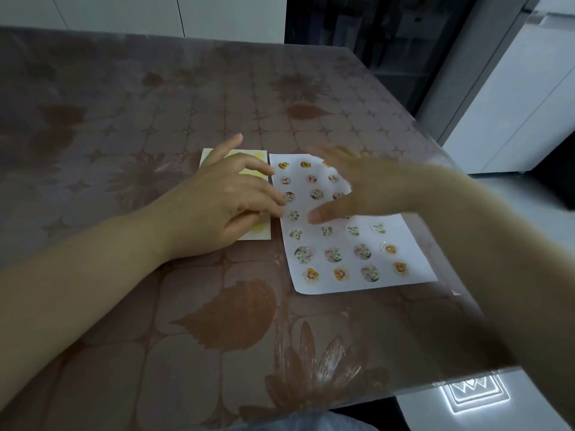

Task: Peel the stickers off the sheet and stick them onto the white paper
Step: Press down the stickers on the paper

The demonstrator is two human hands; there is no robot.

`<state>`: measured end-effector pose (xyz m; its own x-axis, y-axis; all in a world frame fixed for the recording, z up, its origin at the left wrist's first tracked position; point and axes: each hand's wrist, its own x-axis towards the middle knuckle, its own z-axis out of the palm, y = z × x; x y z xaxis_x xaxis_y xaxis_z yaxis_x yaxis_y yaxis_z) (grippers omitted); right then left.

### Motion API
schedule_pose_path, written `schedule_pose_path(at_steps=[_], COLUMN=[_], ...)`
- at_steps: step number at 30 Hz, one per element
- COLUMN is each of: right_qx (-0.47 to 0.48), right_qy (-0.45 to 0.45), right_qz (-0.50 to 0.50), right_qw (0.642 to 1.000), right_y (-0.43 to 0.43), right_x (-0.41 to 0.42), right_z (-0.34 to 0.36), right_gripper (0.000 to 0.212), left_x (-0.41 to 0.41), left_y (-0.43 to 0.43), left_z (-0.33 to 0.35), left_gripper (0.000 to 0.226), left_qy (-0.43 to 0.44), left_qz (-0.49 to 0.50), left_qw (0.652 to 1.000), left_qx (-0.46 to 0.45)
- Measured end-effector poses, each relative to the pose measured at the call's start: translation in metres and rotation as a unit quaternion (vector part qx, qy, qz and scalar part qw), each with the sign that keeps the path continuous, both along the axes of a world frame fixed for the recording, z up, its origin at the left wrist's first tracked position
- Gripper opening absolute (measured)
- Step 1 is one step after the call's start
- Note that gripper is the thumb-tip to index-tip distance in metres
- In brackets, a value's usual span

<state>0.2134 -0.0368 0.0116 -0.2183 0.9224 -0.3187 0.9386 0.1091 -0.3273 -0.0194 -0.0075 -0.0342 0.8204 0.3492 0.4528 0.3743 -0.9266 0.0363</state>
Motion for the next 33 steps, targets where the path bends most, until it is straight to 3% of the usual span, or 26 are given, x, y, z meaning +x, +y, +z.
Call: schedule_pose_path(at_steps=[4,13,16,22,33], right_qx=[-0.004,-0.009,0.005,0.048,-0.025], right_qy=[0.041,-0.004,-0.002,0.102,0.040], right_qz=[-0.001,-0.023,-0.035,-0.053,-0.084], right_qw=[0.999,1.000,0.999,0.992,0.995], right_y=[-0.003,0.007,0.005,-0.008,-0.005], right_x=[-0.019,-0.023,-0.022,0.001,0.012], right_z=[-0.014,-0.016,-0.021,-0.015,-0.011], right_gripper=[0.112,0.128,0.127,0.112,0.115], left_x=[-0.001,0.000,0.000,-0.001,-0.001], left_y=[0.000,0.001,0.000,-0.001,0.002], left_z=[0.001,0.001,0.000,0.000,-0.009], left_gripper=[0.034,0.033,0.036,0.037,0.040], left_qy=[-0.014,0.006,0.017,0.043,0.098], left_qz=[-0.004,-0.035,-0.045,-0.049,0.017], left_qw=[1.000,0.999,0.998,0.997,0.992], left_qx=[-0.015,-0.019,-0.029,-0.031,-0.076])
